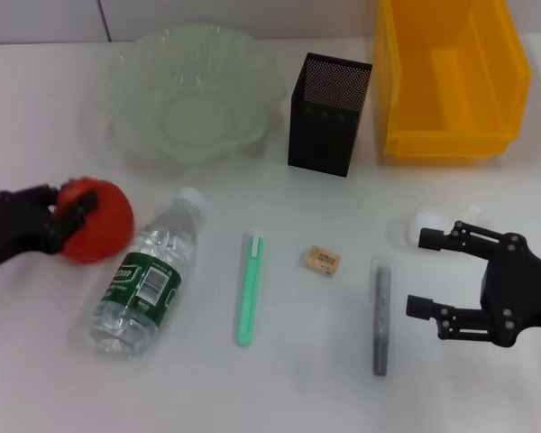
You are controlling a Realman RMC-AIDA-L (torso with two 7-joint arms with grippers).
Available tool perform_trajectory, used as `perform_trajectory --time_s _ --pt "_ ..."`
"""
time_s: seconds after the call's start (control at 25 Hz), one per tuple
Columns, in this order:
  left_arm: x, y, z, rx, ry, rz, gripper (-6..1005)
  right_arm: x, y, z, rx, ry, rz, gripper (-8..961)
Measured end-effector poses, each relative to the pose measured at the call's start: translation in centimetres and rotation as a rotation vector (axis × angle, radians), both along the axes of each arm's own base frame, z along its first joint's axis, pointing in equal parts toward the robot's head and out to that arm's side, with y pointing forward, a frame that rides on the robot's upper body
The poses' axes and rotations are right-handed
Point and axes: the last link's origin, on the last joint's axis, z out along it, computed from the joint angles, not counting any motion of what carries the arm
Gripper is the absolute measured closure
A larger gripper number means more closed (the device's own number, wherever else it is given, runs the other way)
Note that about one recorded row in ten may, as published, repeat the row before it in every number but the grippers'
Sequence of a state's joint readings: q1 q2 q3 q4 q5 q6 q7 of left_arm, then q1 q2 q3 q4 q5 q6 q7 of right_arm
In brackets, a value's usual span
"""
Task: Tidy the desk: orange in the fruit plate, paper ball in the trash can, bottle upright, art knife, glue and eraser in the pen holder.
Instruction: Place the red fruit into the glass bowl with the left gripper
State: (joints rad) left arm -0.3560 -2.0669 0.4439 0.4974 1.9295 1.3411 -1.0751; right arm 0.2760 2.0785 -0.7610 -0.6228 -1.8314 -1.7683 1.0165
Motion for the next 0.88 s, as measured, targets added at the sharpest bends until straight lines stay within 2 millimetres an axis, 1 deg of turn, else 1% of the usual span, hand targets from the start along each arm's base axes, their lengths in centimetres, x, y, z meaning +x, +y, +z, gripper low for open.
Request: perform_trajectory --time_s 0.16,0.2,0.24,0.28,0.36,0.4,0.44,0.52,0.56,0.6,0.68,0.72,0.76,0.8,0.88 --pt "1.4 0.6 2.0 0.023 -0.05 -0.056 685 0.1 0.1 0.2 0.01 0.003 -0.007 113" --pt "2.1 1.0 2.7 0.029 -0.07 -0.079 709 0.1 0.1 0.2 0.011 0.005 -0.008 113" --pt "2.1 1.0 2.7 0.029 -0.07 -0.079 734 0.1 0.1 0.2 0.012 0.006 -0.008 113" --pt "3.8 2.0 3.6 0.057 -0.117 -0.139 758 0.1 0.1 0.2 0.011 0.007 -0.008 113" --pt "5.1 2.9 4.0 0.083 -0.149 -0.182 774 0.0 0.0 0.2 0.01 0.009 -0.007 113" --pt "5.1 2.9 4.0 0.083 -0.149 -0.182 782 0.0 0.0 0.2 0.009 0.01 -0.006 113" --pt "6.2 3.8 4.2 0.097 -0.17 -0.213 790 0.0 0.0 0.2 0.009 0.01 -0.006 113" --pt "8.9 6.6 3.5 0.107 -0.191 -0.269 806 0.0 0.0 0.3 0.007 0.012 -0.011 113" --pt "9.4 7.2 3.3 0.107 -0.191 -0.277 826 0.0 0.0 0.3 0.004 0.015 -0.017 113" --pt "10.0 8.2 2.8 0.113 -0.181 -0.269 846 0.0 0.1 0.3 0.0 0.019 -0.023 113" --pt "10.0 8.2 2.8 0.113 -0.181 -0.269 856 0.0 0.1 0.3 -0.006 0.023 -0.032 112" --pt "10.8 10.1 1.5 0.127 -0.138 -0.244 861 0.0 0.2 0.3 -0.006 0.025 -0.034 112" --pt "10.9 10.6 1.0 0.132 -0.119 -0.236 866 0.0 0.2 0.4 -0.004 0.025 -0.035 112" --pt "11.3 11.4 0.0 0.135 -0.089 -0.222 872 0.0 0.2 0.4 0.0 0.027 -0.037 112" --pt "11.3 11.4 0.0 0.135 -0.089 -0.222 882 0.0 0.3 0.4 0.001 0.028 -0.037 113"
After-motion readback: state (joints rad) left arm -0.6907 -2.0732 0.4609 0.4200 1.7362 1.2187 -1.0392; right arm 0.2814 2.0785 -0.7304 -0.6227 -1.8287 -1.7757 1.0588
